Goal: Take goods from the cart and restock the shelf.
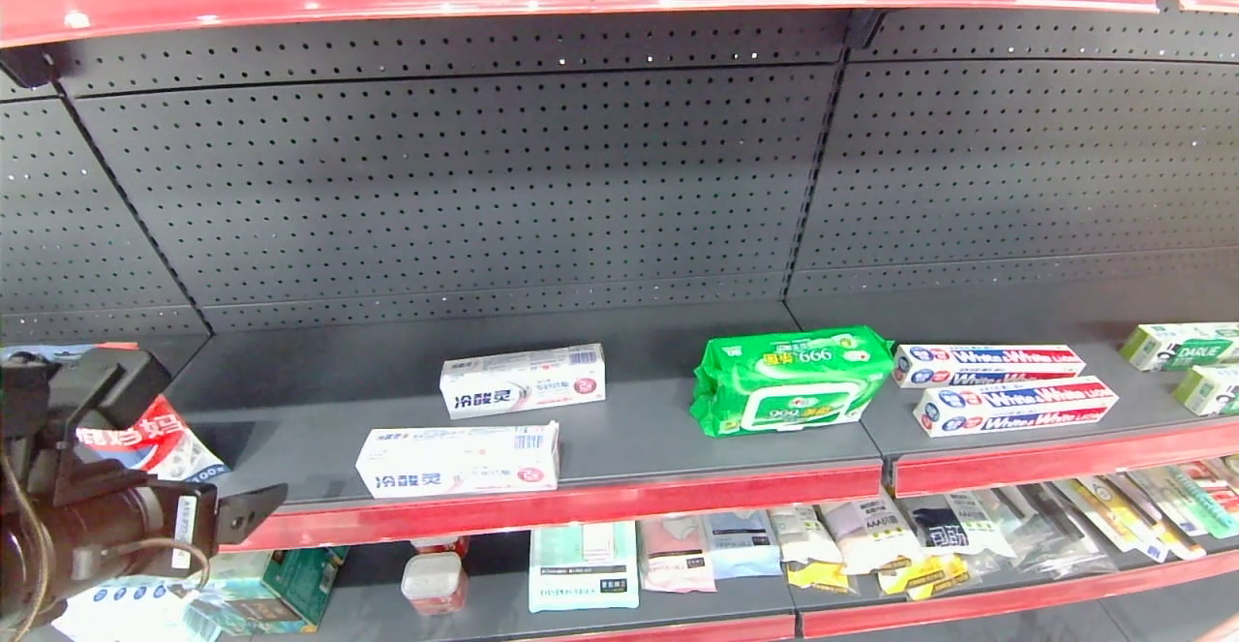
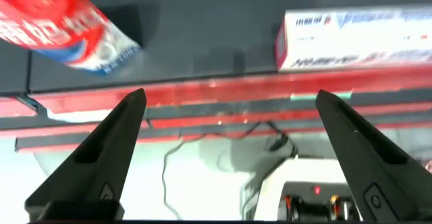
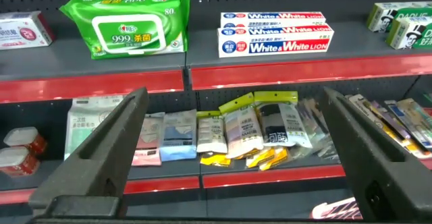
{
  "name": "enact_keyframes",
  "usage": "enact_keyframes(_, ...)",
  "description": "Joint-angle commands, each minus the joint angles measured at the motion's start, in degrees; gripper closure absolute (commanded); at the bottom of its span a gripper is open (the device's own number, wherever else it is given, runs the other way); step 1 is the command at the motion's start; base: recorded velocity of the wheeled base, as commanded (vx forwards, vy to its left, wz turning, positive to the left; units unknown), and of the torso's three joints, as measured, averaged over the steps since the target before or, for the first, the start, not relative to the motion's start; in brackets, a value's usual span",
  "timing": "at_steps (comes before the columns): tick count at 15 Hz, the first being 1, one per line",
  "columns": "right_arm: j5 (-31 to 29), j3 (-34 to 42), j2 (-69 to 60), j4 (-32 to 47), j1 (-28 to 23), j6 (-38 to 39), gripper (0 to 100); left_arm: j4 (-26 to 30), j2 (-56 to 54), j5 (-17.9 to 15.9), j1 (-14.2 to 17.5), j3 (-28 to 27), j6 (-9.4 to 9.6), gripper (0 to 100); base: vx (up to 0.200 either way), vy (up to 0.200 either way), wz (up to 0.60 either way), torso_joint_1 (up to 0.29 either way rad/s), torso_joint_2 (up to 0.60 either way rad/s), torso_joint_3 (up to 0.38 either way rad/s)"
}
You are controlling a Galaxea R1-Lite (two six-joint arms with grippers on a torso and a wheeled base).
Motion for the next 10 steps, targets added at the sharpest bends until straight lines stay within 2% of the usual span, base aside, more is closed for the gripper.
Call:
enact_keyframes(1, 0.0, 0.0, 0.1, 0.0, 0.0, 0.0, 0, 0.0, 1.7, 0.1, 0.0, 1.6, 0.18, 0, 0.000, 0.000, 0.00, 0.000, 0.00, 0.000)
enact_keyframes(4, 0.0, 0.0, 0.1, 0.0, 0.0, 0.0, 0, 0.0, 3.4, 2.2, 0.4, 2.6, 0.09, 0, 0.000, 0.000, 0.00, 0.000, 0.00, 0.000)
enact_keyframes(6, 0.0, 0.0, 0.1, 0.0, -0.1, 0.0, 0, -1.4, 5.8, 3.7, 2.8, 2.6, -0.44, 0, 0.000, 0.000, 0.00, 0.000, 0.00, 0.000)
enact_keyframes(7, 0.0, 0.0, 0.1, 0.0, 0.0, 0.0, 0, -2.4, 7.9, 4.1, 4.5, 2.1, -1.49, 0, 0.000, 0.000, 0.00, 0.000, 0.00, 0.000)
enact_keyframes(8, 0.0, 0.0, 0.1, 0.0, 0.0, 0.0, 0, -3.1, 9.4, 4.2, 5.0, 1.8, -2.55, 0, 0.000, 0.000, 0.00, 0.000, 0.00, 0.000)
enact_keyframes(10, 0.0, 0.0, 0.1, 0.0, 0.0, 0.0, 0, -4.9, 12.0, 4.6, 5.8, 1.2, -2.99, 0, 0.000, 0.000, 0.00, 0.000, 0.00, 0.000)
